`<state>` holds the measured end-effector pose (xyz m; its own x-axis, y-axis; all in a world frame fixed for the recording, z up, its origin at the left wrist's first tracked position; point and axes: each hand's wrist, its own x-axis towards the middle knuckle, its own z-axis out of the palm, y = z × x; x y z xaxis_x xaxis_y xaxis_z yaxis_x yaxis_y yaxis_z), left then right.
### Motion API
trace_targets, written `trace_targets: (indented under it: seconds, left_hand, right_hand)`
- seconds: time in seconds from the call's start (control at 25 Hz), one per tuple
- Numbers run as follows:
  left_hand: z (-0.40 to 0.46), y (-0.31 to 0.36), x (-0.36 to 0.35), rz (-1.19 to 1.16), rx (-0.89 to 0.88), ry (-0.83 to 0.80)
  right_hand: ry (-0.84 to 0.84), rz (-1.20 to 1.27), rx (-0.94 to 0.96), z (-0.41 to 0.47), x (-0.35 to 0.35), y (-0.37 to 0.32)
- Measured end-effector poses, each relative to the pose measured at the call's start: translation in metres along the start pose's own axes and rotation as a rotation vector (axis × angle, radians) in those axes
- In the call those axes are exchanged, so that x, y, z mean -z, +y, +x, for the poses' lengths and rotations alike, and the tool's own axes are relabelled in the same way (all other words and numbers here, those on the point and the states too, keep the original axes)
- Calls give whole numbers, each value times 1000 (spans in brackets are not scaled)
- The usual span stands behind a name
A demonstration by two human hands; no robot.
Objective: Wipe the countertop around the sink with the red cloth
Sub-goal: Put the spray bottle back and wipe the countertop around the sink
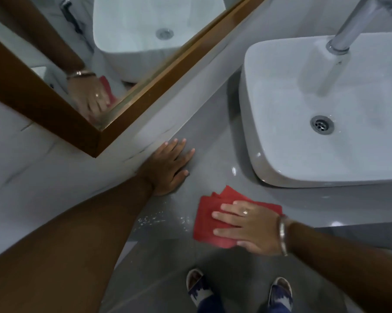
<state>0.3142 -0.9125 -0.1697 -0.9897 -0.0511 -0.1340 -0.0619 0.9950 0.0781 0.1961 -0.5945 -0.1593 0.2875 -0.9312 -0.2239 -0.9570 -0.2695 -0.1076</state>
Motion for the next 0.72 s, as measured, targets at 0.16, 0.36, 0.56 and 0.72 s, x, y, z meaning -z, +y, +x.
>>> trace_targets:
  seconds: [0.16, 0.36, 0.56, 0.72]
  left_hand:
    - [-1, 0, -2, -12, 3, 28]
    - [-1, 2, 0, -32, 12, 33]
    - [0, 2, 0, -29, 25, 36]
    - [0, 3, 4, -30, 25, 28]
  right_hand:
    - [50, 86, -368, -18, 10, 25]
    - [-42, 7, 91, 38, 12, -1]
    - [6, 32, -214, 17, 17, 22]
    - [-66, 71, -82, 25, 2, -25]
